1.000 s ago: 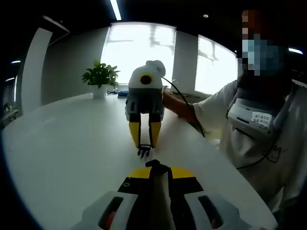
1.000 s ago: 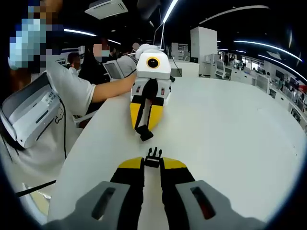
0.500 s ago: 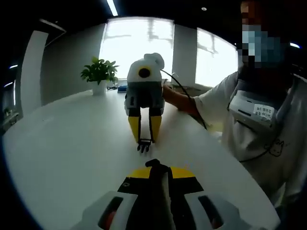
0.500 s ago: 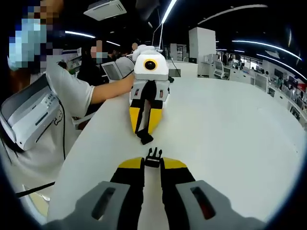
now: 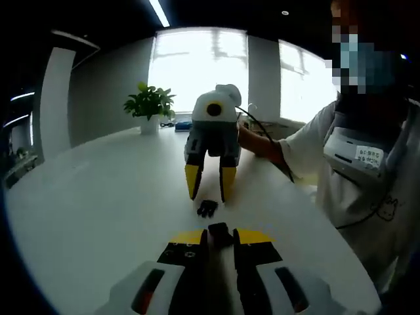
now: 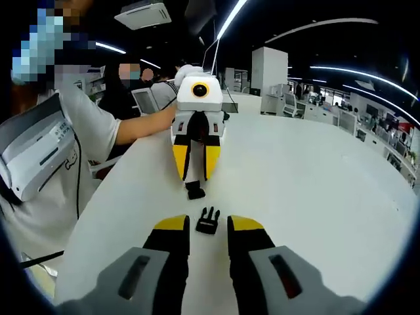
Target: Snap the two parts of the plastic buckle together until the buckle closes and remains connected.
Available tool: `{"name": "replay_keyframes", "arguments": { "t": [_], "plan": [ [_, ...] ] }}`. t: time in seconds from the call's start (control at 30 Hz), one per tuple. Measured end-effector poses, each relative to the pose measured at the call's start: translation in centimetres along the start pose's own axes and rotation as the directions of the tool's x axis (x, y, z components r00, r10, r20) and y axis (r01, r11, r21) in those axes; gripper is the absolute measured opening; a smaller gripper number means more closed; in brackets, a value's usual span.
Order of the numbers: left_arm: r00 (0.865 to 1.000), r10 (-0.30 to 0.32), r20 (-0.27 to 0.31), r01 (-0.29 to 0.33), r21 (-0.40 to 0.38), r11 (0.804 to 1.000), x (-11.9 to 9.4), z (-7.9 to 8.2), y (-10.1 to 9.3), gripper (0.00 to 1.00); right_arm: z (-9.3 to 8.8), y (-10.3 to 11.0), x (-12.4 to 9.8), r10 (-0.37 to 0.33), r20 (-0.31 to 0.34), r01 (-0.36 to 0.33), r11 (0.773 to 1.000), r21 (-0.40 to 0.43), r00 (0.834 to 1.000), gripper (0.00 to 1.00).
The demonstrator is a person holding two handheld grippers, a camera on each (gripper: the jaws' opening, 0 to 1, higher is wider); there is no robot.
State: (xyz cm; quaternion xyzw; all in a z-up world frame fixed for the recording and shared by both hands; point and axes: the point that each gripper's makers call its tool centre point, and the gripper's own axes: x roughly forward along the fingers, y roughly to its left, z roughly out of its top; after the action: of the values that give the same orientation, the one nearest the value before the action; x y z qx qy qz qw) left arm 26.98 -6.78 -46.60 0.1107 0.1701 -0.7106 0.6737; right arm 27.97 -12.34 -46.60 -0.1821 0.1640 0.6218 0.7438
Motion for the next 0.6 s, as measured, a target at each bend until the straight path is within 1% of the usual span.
{"name": "replay_keyframes", "arguments": {
  "t": [0.07,0.13,0.17,0.2,0.23,0.33,0.47,0.6],
  "plan": [
    [1.000,0.020,-0.010,-0.020,0.006,1.000,0.1,0.0,-0.3,0.16,-0.1,0.1,-0.1,-0.017,-0.003,0.017,1.000,-0.011,1.000,0.22],
    [0.998,0.042,-0.053,-0.041,0.025,0.999,0.3,-0.3,-0.5,0.18,-0.3,0.1,-0.1,-0.036,-0.013,0.036,0.999,-0.015,0.999,0.23],
    [0.996,0.052,-0.067,-0.050,0.028,0.998,0.5,-0.5,-0.6,0.21,-0.4,0.1,-0.1,-0.043,-0.019,0.043,0.999,-0.019,0.999,0.23],
    [0.995,0.062,-0.084,-0.059,0.036,0.998,0.7,-0.7,-0.8,0.25,-0.4,0.0,-0.1,-0.049,-0.022,0.049,0.999,-0.020,0.999,0.23],
    [0.993,0.066,-0.103,-0.062,0.044,0.997,0.8,-0.9,-1.0,0.26,-0.4,0.0,-0.1,-0.055,-0.024,0.055,0.998,-0.014,0.998,0.23],
    [0.991,0.077,-0.106,-0.071,0.059,0.996,1.1,-1.0,-1.0,0.24,-0.3,0.1,0.1,-0.061,-0.029,0.061,0.998,-0.004,0.998,0.22],
    [0.990,0.096,-0.103,-0.094,0.026,0.995,1.0,-1.0,-0.5,0.23,-0.7,0.1,0.3,-0.080,-0.054,0.081,0.997,0.011,0.995,0.21],
    [0.989,0.092,-0.117,-0.090,0.018,0.996,0.9,-1.3,-0.6,0.22,-0.7,-0.6,0.1,-0.128,-0.065,0.130,0.991,0.037,0.990,0.18]
  ]
}}
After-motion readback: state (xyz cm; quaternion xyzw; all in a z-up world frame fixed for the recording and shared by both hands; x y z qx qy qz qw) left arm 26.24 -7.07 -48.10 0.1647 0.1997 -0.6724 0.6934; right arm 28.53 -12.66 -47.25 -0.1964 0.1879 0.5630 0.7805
